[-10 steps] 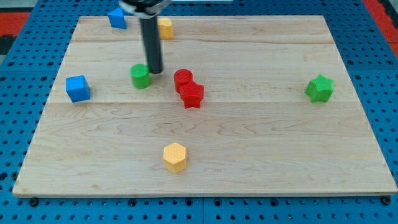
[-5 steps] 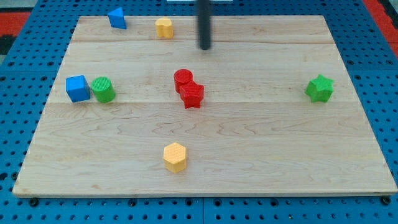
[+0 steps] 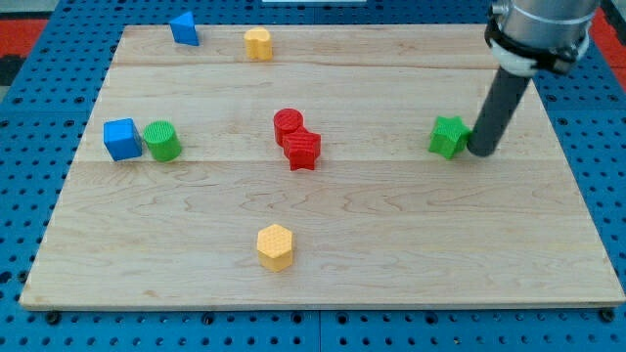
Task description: Move the green star closer to the red circle
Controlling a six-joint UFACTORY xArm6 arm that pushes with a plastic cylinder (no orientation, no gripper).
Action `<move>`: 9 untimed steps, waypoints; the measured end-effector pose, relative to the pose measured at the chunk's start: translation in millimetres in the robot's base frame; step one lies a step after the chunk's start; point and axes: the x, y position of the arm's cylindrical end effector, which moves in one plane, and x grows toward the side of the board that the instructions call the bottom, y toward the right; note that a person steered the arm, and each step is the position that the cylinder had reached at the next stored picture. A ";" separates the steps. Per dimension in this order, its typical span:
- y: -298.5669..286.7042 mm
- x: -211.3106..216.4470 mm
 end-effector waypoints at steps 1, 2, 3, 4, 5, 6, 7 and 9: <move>-32.3 -45.3; -109.0 -63.8; -53.3 -26.2; -27.9 25.1; -67.6 28.0; -147.4 4.5; -194.0 -32.8; -75.4 -32.2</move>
